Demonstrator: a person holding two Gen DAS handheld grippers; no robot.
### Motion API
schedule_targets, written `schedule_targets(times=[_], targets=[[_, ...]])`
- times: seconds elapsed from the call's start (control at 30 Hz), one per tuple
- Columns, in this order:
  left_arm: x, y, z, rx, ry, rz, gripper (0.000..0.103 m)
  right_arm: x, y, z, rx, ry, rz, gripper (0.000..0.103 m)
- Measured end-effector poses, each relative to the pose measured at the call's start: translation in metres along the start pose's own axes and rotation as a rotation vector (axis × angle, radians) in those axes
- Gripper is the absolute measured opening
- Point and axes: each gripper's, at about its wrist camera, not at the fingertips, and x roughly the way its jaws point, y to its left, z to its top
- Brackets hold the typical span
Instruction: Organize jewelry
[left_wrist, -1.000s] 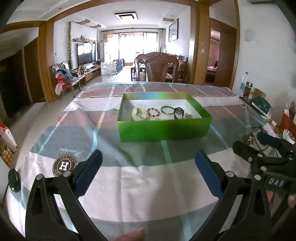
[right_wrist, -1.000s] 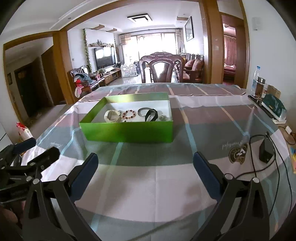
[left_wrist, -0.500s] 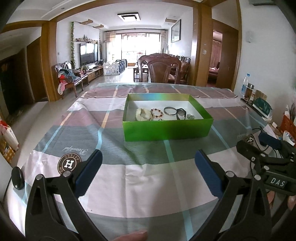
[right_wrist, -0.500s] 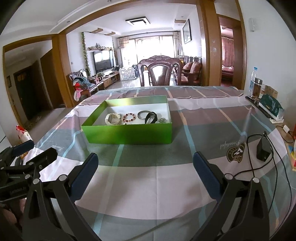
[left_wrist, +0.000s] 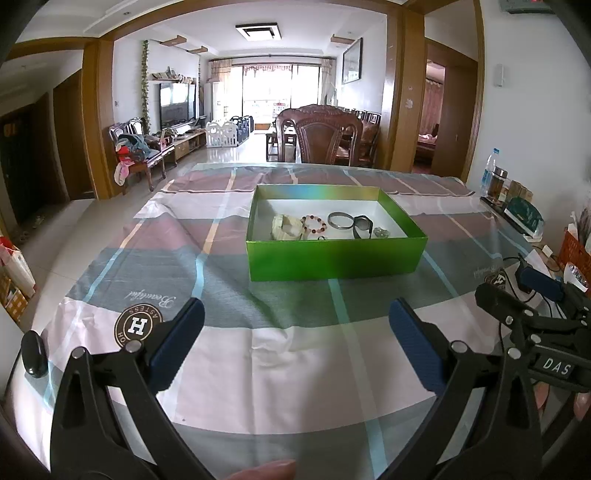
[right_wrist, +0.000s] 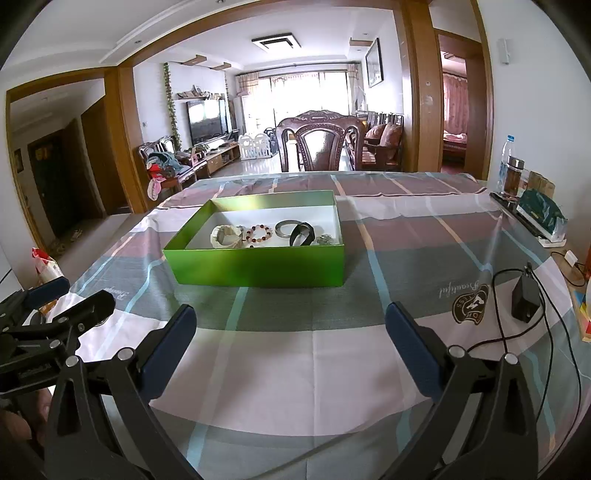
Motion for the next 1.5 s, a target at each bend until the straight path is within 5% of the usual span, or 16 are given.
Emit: schedule_targets(times=[1.5], targets=[[-0.0006, -0.0061, 0.0044, 0.007, 0.001, -0.009, 0.099, 0.0032, -0.0054, -0.0022, 0.003, -0.003, -0.01, 0.1]])
